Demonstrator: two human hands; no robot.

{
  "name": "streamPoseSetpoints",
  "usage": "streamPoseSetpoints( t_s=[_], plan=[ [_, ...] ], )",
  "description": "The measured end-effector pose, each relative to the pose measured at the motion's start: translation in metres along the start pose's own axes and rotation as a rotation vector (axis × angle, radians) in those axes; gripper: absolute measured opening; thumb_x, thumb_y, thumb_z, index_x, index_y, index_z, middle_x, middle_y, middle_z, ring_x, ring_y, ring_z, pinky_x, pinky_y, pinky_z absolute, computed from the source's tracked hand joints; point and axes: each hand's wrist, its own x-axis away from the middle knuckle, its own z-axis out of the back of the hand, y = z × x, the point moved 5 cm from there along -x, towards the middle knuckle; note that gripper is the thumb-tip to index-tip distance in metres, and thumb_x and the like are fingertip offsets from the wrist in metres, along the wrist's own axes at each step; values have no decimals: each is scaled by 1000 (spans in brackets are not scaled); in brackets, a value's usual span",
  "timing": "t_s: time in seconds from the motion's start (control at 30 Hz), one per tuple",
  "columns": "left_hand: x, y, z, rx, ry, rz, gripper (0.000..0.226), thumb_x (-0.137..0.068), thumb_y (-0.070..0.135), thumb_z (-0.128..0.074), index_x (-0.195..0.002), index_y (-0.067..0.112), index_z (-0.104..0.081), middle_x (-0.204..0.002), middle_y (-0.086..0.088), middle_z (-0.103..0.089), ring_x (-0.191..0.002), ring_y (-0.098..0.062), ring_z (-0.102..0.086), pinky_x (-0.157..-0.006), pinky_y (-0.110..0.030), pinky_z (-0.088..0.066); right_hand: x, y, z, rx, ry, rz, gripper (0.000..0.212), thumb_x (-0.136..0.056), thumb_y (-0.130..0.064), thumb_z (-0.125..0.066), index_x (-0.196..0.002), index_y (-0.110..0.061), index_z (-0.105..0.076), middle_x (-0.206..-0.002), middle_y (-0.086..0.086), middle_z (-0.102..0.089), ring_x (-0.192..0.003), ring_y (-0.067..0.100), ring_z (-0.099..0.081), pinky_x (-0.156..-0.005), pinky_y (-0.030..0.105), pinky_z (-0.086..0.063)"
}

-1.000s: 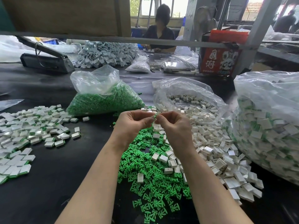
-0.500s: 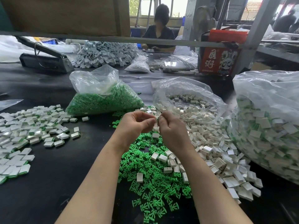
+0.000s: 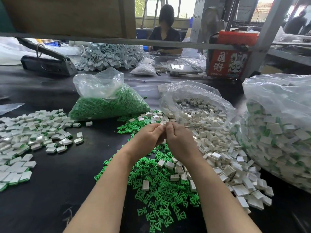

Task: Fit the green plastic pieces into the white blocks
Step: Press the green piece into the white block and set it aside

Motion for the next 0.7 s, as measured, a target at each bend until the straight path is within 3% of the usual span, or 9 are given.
streamPoseSetpoints(
  t_s=[0.17, 0.27, 0.43, 0.53, 0.6, 0.7],
  plan=[
    [-1, 1, -2, -5, 2, -25, 36, -106, 16, -34, -99, -13, -54, -86, -16, -46, -80, -25, -39, -69, -39, -40, 2, -2, 1, -27, -2, 35, 41, -105, -30, -32, -70, -22, -52, -67, -7, -56, -63, 7, -52, -56, 28, -35],
    [-1, 2, -7, 6, 17, -15, 43, -104, 23, -38, -105, -17, -53, -93, -19, -52, -89, -26, -45, -85, -59, -43, 2, -2, 1, -29, 20, 39, 42, -105, -28, -32, -67, -24, -50, -66, -5, -57, -64, 12, -53, -57, 28, -37],
    [-5, 0, -14, 11, 68, -17, 42, -99, 29, -39, -102, -8, -59, -94, -27, -61, -88, -26, -52, -95, -64, -41, 3, -1, 3, -38, 53, 9, 44, -98, -37, -24, -61, -25, -44, -63, -2, -54, -61, 14, -50, -56, 32, -34],
    [-8, -7, -16, 8, 83, -7, 33, -105, 20, -37, -100, 3, -64, -103, -28, -66, -94, -32, -63, -96, -57, -48, 4, 2, 3, -66, 59, -22, 42, -92, -39, -21, -59, -24, -43, -63, 0, -54, -60, 14, -49, -55, 31, -35],
    [-11, -11, -16, -3, 79, -14, 33, -106, 20, -37, -97, 7, -65, -93, -14, -70, -88, -21, -66, -85, -42, -53, 4, 3, 2, -69, 57, -26, 43, -95, -37, -23, -59, -25, -43, -65, 2, -56, -60, 17, -50, -56, 33, -33],
    [-11, -12, -18, -7, 87, -37, 34, -106, 21, -36, -86, 16, -64, -72, 8, -66, -67, -2, -59, -69, -25, -45, 3, 5, 3, -45, 55, -46, 44, -90, -40, -19, -61, -22, -48, -69, 6, -61, -64, 20, -53, -58, 34, -36]
  ],
)
